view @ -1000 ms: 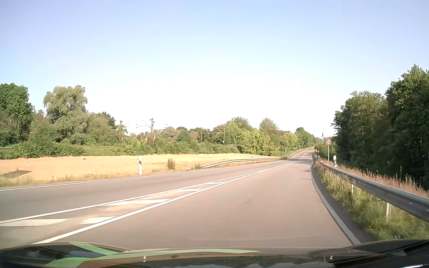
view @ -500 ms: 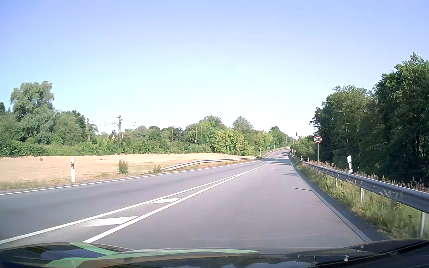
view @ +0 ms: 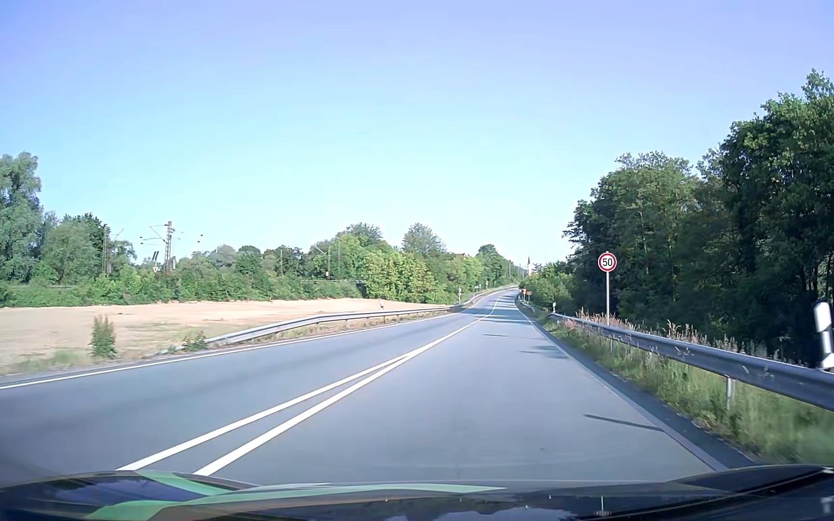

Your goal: Follow the waypoints while adhering to traffic rules and regulations

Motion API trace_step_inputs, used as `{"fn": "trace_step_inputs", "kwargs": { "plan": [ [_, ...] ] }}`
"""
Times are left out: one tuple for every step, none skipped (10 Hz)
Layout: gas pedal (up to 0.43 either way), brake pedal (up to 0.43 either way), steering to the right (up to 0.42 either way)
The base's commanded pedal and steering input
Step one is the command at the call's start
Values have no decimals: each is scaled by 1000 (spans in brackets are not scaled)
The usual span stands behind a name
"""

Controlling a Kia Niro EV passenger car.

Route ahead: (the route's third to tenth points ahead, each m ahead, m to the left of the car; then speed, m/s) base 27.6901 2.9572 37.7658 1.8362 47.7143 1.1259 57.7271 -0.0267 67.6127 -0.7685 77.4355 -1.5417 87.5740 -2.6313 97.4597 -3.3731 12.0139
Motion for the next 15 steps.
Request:
{"fn": "trace_step_inputs", "kwargs": {
  "plan": [
    [240,0,66],
    [240,0,61],
    [240,0,54],
    [240,0,44],
    [228,0,34],
    [228,0,28],
    [220,0,24],
    [209,0,17],
    [197,0,11],
    [189,0,6],
    [189,0,1],
    [189,0,-2],
    [189,0,-4],
    [189,0,-4],
    [209,0,-4]
  ]
}}
